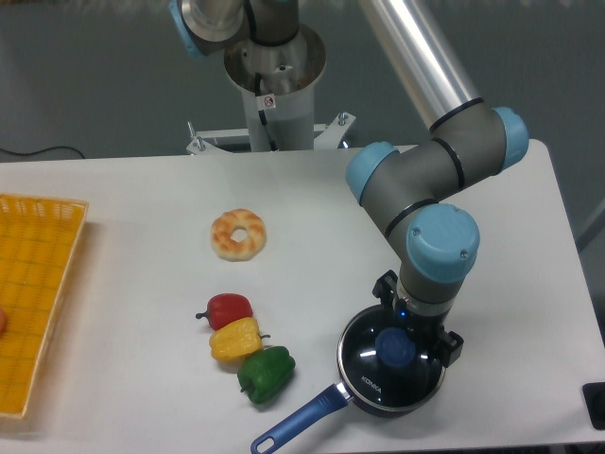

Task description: Open the lid

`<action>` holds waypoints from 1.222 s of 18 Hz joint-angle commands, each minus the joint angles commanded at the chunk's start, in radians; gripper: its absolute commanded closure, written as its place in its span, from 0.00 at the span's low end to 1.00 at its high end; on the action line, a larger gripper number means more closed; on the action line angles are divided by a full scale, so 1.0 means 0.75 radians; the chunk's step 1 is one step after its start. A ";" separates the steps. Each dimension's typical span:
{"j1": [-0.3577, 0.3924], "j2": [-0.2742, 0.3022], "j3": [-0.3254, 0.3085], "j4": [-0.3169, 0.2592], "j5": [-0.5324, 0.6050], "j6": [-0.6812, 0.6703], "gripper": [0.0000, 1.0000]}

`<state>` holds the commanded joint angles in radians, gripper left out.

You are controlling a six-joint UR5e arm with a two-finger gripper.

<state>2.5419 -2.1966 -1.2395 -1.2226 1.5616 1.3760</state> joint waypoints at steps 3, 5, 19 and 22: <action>-0.006 -0.004 0.000 0.002 0.000 0.000 0.00; -0.006 -0.004 0.002 0.002 -0.002 0.000 0.00; -0.037 -0.035 0.027 0.008 0.022 0.000 0.00; -0.039 -0.037 0.027 0.008 0.029 -0.002 0.00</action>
<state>2.5127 -2.2243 -1.2195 -1.2164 1.5831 1.3744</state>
